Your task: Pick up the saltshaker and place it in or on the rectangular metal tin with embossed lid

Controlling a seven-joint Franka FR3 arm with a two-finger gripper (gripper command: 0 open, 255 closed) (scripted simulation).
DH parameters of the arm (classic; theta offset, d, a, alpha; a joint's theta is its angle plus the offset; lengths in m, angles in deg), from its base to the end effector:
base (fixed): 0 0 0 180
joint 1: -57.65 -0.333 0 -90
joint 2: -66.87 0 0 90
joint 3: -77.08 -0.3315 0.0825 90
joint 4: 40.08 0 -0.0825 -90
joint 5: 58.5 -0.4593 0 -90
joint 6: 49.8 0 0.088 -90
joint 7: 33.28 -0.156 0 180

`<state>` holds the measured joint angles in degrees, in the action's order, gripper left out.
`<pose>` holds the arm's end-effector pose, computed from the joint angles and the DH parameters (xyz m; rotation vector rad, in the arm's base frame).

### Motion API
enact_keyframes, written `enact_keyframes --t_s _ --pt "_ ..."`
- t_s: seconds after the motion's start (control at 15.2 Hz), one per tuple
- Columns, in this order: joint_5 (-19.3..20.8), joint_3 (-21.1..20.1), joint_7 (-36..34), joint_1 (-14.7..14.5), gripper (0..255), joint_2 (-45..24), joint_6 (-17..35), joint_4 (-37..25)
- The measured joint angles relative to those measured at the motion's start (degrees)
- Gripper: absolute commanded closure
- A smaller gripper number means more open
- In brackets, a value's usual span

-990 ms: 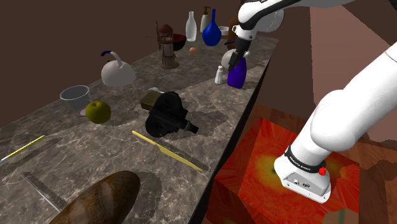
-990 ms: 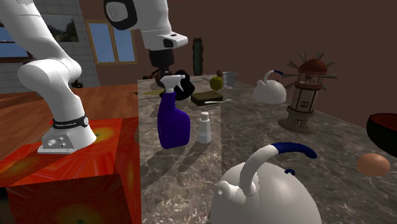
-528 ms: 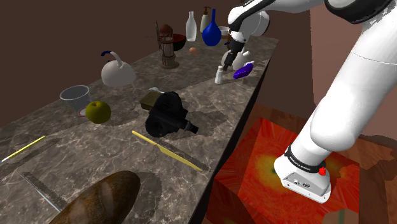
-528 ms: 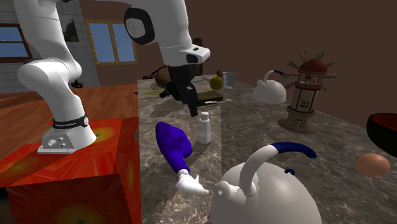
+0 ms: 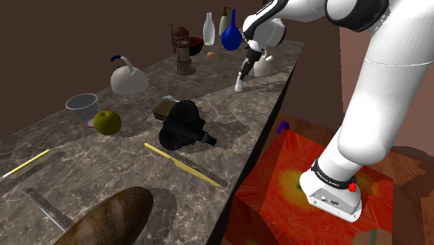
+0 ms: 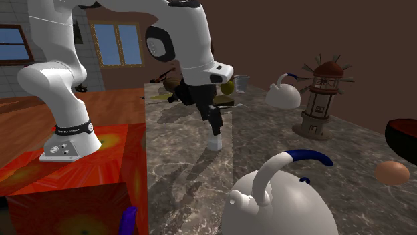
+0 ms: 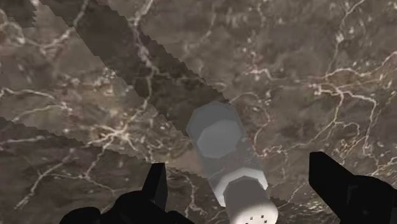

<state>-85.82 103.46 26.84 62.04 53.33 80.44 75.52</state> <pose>0.5848 -0.3133 0.2743 -2.9563 -0.3337 -0.3430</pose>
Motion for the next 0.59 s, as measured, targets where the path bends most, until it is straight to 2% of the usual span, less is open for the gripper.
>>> enact_keyframes --t_s 0.2,0.59 --pt "-1.4 -0.6 0.9 0.2 0 -1.7 1.3 0.0" --pt "-1.7 -0.7 1.1 0.1 0 -2.0 1.9 0.2"
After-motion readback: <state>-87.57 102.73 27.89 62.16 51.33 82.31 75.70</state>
